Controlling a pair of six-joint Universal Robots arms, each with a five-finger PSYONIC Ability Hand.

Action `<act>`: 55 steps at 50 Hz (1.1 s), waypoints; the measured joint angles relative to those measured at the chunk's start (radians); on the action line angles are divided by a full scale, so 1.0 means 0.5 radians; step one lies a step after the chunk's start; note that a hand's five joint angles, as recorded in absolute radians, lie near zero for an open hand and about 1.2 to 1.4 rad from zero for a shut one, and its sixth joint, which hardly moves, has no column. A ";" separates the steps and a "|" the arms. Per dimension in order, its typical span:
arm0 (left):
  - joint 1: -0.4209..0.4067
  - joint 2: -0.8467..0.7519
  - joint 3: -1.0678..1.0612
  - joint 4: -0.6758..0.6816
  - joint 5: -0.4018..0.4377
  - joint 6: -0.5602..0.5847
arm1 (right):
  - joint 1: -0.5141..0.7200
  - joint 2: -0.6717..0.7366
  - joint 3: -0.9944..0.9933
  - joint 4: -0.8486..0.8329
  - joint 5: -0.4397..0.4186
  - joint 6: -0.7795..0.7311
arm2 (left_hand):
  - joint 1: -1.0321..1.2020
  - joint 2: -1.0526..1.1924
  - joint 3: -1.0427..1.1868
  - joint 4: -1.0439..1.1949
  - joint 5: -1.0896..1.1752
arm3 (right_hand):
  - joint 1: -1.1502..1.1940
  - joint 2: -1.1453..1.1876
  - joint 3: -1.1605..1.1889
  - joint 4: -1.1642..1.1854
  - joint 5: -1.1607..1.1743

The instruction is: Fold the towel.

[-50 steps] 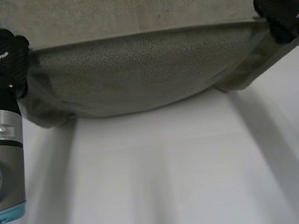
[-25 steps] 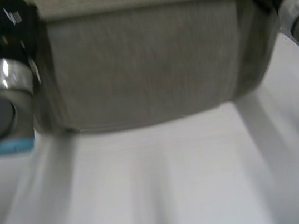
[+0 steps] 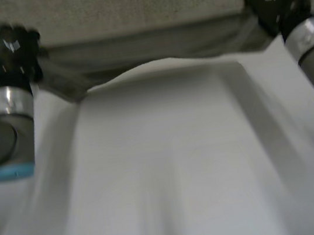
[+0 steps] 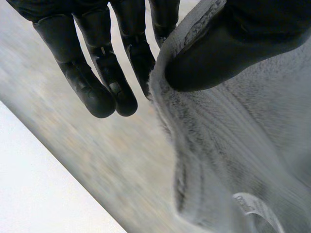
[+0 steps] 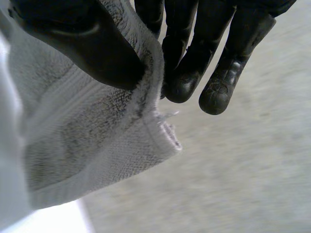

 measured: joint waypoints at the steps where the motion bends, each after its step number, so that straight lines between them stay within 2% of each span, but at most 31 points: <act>1: 0.005 -0.004 -0.099 0.044 0.017 0.002 | -0.002 0.000 0.073 0.004 -0.024 0.000 | 0.000 0.000 0.000 0.000 0.000 | 0.000 0.000 0.000 0.000 0.000; 9: 0.025 -0.005 -0.685 0.373 0.190 0.037 | -0.062 -0.030 0.539 0.012 -0.137 -0.010 | 0.000 0.000 0.000 0.000 0.000 | 0.000 0.000 0.000 0.000 0.000; 13: 0.051 0.088 -0.926 0.456 0.258 0.103 | -0.128 -0.212 0.751 0.071 -0.187 -0.008 | 0.000 0.000 0.000 0.000 0.000 | 0.000 0.000 0.000 0.000 0.000; 16: 0.077 0.206 -1.036 0.468 0.276 0.142 | -0.183 -0.358 0.837 0.146 -0.235 -0.006 | 0.000 0.000 0.000 0.000 0.000 | 0.000 0.000 0.000 0.000 0.000; 24: 0.212 0.768 -1.293 0.406 0.336 0.177 | -0.445 -0.819 0.919 0.564 -0.509 -0.003 | 0.000 0.000 0.000 0.000 0.000 | 0.000 0.000 0.000 0.000 0.000; 28: 0.281 0.943 -1.316 0.336 0.404 0.145 | -0.554 -0.904 0.863 0.716 -0.612 -0.004 | 0.000 0.000 0.000 0.000 0.000 | 0.000 0.000 0.000 0.000 0.000; 32: 0.316 0.966 -1.290 0.291 0.472 0.121 | -0.601 -0.893 0.803 0.771 -0.649 -0.005 | 0.000 0.000 0.000 0.000 0.000 | 0.000 0.000 0.000 0.000 0.006; 40: 0.309 0.511 -1.030 0.263 0.545 0.136 | -0.569 -0.513 0.563 0.771 -0.563 -0.020 | 0.000 0.000 0.000 0.000 0.000 | 0.000 0.000 0.000 0.000 0.014; 47: 0.253 -0.049 -0.628 0.257 0.527 0.259 | -0.384 -0.003 0.188 0.764 -0.363 -0.023 | 0.000 0.000 0.000 0.000 0.009 | 0.000 0.000 0.000 0.000 0.019; 55: 0.148 -0.537 -0.147 0.236 0.518 0.415 | -0.196 0.509 -0.275 0.758 -0.157 -0.023 | 0.000 0.000 0.001 0.000 0.011 | 0.000 0.000 0.000 0.000 0.024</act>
